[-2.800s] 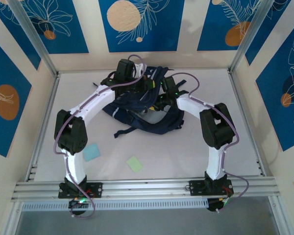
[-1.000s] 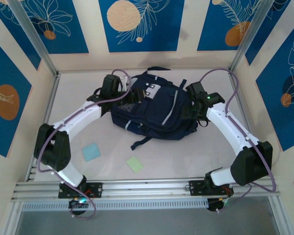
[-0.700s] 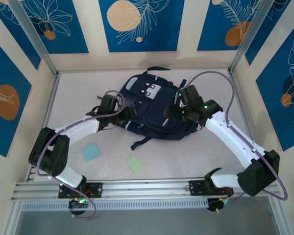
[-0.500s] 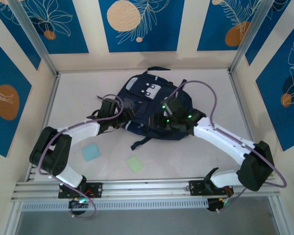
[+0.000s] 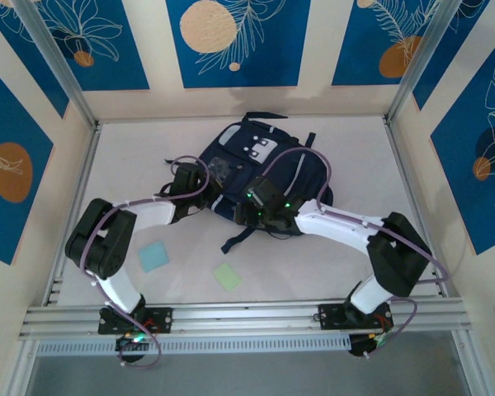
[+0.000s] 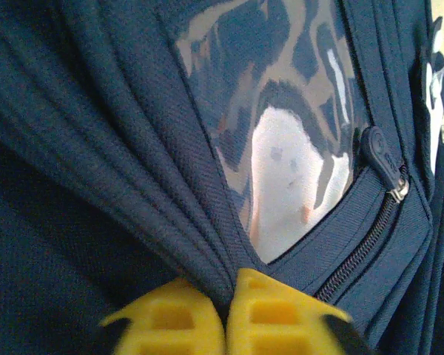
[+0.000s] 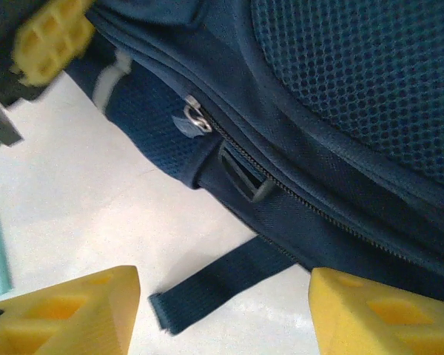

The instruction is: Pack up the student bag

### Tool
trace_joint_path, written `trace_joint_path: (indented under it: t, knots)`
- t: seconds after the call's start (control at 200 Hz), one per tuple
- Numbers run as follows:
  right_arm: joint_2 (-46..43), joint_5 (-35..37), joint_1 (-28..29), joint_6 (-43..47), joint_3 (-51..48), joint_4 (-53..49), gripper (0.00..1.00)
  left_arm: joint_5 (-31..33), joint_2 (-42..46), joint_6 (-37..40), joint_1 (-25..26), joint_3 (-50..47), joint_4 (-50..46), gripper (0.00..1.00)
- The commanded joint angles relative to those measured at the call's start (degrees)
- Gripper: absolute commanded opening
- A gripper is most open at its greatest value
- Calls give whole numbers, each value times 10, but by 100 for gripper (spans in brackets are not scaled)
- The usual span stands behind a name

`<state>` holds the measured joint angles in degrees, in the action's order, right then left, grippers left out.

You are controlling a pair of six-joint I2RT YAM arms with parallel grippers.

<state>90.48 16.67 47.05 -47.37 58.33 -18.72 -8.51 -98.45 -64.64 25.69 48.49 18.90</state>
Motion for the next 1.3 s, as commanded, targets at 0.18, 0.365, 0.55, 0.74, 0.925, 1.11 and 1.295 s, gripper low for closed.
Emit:
trace_joint_path:
  t: [0.18,0.365,0.55,0.74,0.925,1.11,1.295]
  knots:
    - [85,3,-91,39,25,61,67,-11,37,-19,11,-22,50,0]
    - [92,14,-117,154,80,41,74,-1,77,-48,43,-61,58,0]
    - [62,-6,-98,184,108,-22,75,30,85,-86,69,-73,100,0]
    - [34,-7,-56,148,99,-48,71,40,75,-96,76,-55,110,0]
    - [48,-9,-43,107,98,-29,67,46,73,-101,81,-48,118,0]
    - [85,30,-55,88,98,-1,57,49,84,-103,85,-52,120,0]
    - [149,45,-69,68,118,22,45,50,90,-103,86,-53,120,0]
